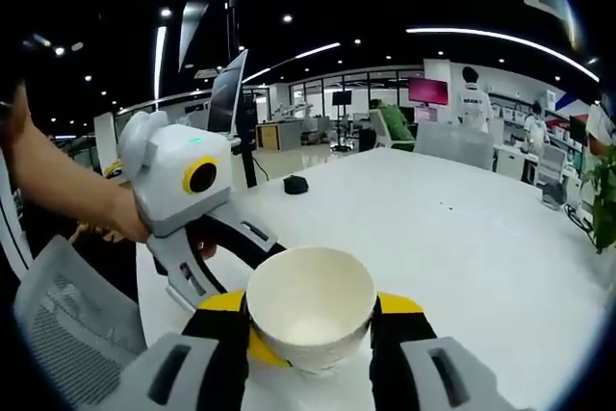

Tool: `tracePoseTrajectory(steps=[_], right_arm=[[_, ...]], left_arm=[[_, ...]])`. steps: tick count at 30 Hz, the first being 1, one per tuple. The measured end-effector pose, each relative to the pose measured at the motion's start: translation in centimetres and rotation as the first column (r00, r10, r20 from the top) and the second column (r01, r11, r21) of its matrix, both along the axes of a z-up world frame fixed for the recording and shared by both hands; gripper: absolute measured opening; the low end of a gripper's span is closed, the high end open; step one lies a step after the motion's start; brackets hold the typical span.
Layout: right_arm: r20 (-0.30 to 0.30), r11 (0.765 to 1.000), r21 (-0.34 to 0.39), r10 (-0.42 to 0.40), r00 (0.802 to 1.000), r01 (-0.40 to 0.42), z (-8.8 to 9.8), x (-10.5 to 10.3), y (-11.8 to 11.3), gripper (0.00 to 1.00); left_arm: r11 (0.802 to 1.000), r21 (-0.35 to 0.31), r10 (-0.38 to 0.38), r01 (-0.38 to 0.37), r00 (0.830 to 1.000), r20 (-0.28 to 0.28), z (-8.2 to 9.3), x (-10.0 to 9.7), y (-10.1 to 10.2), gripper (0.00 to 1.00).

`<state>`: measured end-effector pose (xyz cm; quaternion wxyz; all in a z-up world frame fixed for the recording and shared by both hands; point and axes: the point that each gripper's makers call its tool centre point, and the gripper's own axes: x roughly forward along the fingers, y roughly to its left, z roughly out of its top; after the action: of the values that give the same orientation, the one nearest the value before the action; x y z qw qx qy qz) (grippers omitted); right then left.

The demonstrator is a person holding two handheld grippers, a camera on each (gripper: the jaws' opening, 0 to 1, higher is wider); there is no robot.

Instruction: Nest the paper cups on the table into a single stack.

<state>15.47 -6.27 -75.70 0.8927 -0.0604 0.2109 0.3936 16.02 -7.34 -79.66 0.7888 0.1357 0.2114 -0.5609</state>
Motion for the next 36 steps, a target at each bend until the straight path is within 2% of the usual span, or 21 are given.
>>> tracePoseTrajectory(steps=[5, 9, 16, 28, 36], right_arm=[[0.009, 1.0, 0.006, -0.002, 1.0, 0.001, 0.7, 1.5, 0.2, 0.49], [-0.012, 0.999, 0.034, -0.008, 1.0, 0.009, 0.7, 3.6, 0.2, 0.49], [-0.029, 0.999, 0.038, 0.004, 1.0, -0.003, 0.3, 4.9, 0.8, 0.5], [-0.062, 1.0, 0.007, 0.003, 0.998, -0.002, -0.9, 5.4, 0.5, 0.5], [-0.071, 1.0, 0.011, -0.002, 0.997, 0.003, -1.1, 5.6, 0.2, 0.51]], left_arm=[[1.0, -0.004, 0.01, -0.01, 1.0, 0.002, 0.4, 1.4, 0.1, 0.38], [0.999, -0.018, 0.03, -0.03, 0.999, -0.011, 0.4, 2.9, 0.6, 0.38], [0.998, -0.003, 0.055, -0.055, 0.998, -0.021, 0.3, 4.3, 1.3, 0.38], [0.997, 0.033, 0.064, -0.063, 0.997, -0.031, -0.8, 5.2, 1.0, 0.38], [0.997, 0.021, 0.071, -0.07, 0.997, -0.034, -0.7, 5.4, 0.7, 0.38]])
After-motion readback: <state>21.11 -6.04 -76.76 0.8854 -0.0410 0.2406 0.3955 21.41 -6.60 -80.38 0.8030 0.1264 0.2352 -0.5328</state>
